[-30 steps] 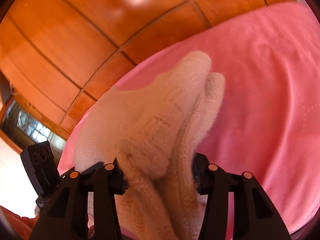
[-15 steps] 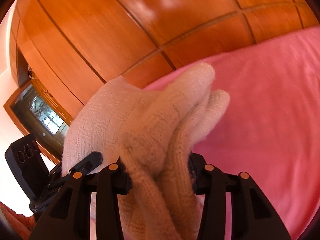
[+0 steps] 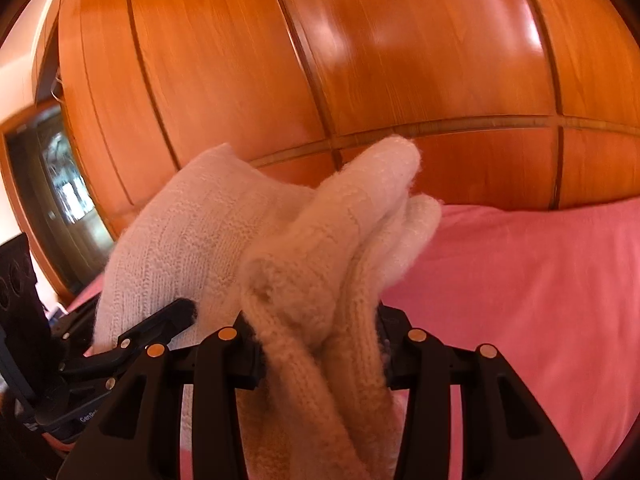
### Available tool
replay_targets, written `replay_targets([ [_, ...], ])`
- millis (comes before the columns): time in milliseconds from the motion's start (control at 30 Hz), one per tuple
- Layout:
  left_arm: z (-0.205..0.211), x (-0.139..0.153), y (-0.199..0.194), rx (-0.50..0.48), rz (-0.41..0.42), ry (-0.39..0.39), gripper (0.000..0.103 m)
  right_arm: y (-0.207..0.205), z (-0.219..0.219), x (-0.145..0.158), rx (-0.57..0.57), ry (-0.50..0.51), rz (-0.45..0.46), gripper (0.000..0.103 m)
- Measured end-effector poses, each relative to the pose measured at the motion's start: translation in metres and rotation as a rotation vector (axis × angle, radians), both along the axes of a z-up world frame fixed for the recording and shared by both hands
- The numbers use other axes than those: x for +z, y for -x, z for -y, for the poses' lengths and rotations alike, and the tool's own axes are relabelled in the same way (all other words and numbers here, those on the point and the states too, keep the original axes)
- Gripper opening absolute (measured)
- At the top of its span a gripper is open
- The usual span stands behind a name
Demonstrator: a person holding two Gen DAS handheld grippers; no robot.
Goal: Fold small clothes
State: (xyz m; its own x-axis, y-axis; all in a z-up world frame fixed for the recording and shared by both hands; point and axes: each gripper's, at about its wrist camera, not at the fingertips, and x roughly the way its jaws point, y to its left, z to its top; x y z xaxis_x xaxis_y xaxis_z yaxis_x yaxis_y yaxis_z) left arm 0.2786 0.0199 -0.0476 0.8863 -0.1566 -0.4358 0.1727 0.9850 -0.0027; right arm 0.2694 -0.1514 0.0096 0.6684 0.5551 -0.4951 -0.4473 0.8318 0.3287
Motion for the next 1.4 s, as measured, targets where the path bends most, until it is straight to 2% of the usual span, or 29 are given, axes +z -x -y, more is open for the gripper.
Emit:
replay_targets([
  [100, -0.013, -0.036, -0.03, 0.086, -0.142, 0.049, 0.053, -0.031, -0.003, -0.032, -0.059, 0.036, -0.095, 0.043],
  [133, -0.021, -0.046, -0.035, 0.11, -0.174, 0.085, 0.06, -0.038, 0.001, -0.043, -0.099, 0.032, -0.119, 0.051],
  [167, -0.035, -0.054, -0.037, 0.12, -0.214, 0.17, 0.069, -0.044, 0.006, -0.05, -0.11, 0.004, -0.147, 0.055],
  [233, -0.054, -0.062, -0.037, 0.122, -0.249, 0.298, 0.076, -0.051, 0.024, -0.066, -0.14, -0.09, -0.214, 0.079],
  [300, -0.06, -0.067, -0.034, 0.097, -0.278, 0.345, 0.077, -0.053, 0.035, -0.072, -0.156, -0.148, -0.243, 0.082],
  [367, -0.059, -0.068, -0.027, 0.093, -0.283, 0.344, 0.077, -0.052, 0.037, -0.07, -0.171, -0.137, -0.243, 0.085],
  [533, -0.057, -0.067, 0.012, 0.092, -0.236, 0.381, 0.077, -0.008, 0.047, -0.049, -0.198, -0.099, -0.126, 0.089],
  [667, -0.045, -0.054, 0.03, 0.116, -0.174, 0.332, 0.077, 0.025, 0.044, -0.036, -0.199, 0.003, -0.093, 0.094],
  [733, -0.04, -0.051, 0.033, 0.132, -0.159, 0.295, 0.077, 0.028, 0.04, -0.038, -0.234, 0.107, -0.099, 0.094],
  [833, -0.032, -0.054, 0.028, 0.169, -0.195, 0.231, 0.077, 0.014, 0.045, -0.05, -0.399, 0.257, -0.2, 0.093],
  [867, -0.028, -0.058, 0.023, 0.186, -0.234, 0.197, 0.077, 0.006, 0.051, -0.058, -0.431, 0.251, -0.251, 0.093],
  [933, -0.025, -0.063, 0.018, 0.195, -0.274, 0.171, 0.077, 0.001, 0.057, -0.065, -0.449, 0.232, -0.286, 0.094],
  [1033, -0.026, -0.066, 0.014, 0.212, -0.289, 0.157, 0.082, 0.006, 0.049, -0.06, -0.475, 0.295, -0.235, 0.094],
  [1100, -0.027, -0.064, 0.018, 0.238, -0.27, 0.149, 0.085, 0.012, 0.044, -0.054, -0.495, 0.332, -0.195, 0.099],
  [1233, -0.026, -0.057, 0.04, 0.294, -0.227, 0.134, 0.092, 0.035, 0.044, -0.045, -0.514, 0.313, -0.121, 0.101],
  [1400, -0.026, -0.049, 0.075, 0.368, -0.151, 0.127, 0.095, 0.06, 0.038, -0.033, -0.527, 0.331, -0.045, 0.101],
])
